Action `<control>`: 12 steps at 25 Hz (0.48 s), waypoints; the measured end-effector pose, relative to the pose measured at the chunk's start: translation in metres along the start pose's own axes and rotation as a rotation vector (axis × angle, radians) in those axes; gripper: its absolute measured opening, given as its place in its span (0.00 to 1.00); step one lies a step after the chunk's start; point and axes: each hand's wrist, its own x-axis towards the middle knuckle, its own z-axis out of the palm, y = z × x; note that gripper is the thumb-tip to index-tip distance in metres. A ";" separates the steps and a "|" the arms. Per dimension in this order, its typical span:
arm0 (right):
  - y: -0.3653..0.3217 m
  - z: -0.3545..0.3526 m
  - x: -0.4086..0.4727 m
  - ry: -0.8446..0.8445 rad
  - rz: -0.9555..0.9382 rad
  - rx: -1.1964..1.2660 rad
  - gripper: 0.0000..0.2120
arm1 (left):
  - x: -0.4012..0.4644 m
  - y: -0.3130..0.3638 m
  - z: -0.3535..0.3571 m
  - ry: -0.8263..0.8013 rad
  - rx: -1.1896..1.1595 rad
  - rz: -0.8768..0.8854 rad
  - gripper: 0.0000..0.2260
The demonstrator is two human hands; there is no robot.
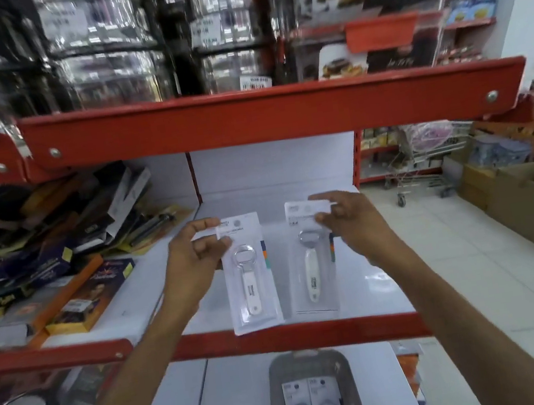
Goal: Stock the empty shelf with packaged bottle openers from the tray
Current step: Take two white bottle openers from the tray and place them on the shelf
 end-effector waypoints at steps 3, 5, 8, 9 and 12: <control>0.029 0.024 0.044 -0.076 0.092 -0.156 0.12 | 0.040 -0.035 0.017 -0.022 0.121 -0.126 0.11; 0.049 0.036 0.055 -0.150 0.180 -0.274 0.15 | 0.050 -0.057 0.022 -0.107 0.326 -0.119 0.11; 0.073 0.039 0.055 -0.304 0.182 -0.521 0.28 | 0.054 -0.079 0.015 -0.308 0.690 0.054 0.16; 0.077 0.037 0.054 -0.336 0.134 -0.584 0.30 | 0.056 -0.080 0.009 -0.384 0.742 0.092 0.21; 0.084 0.025 0.046 -0.515 0.050 -0.640 0.36 | 0.060 -0.080 -0.006 -0.693 0.841 0.054 0.39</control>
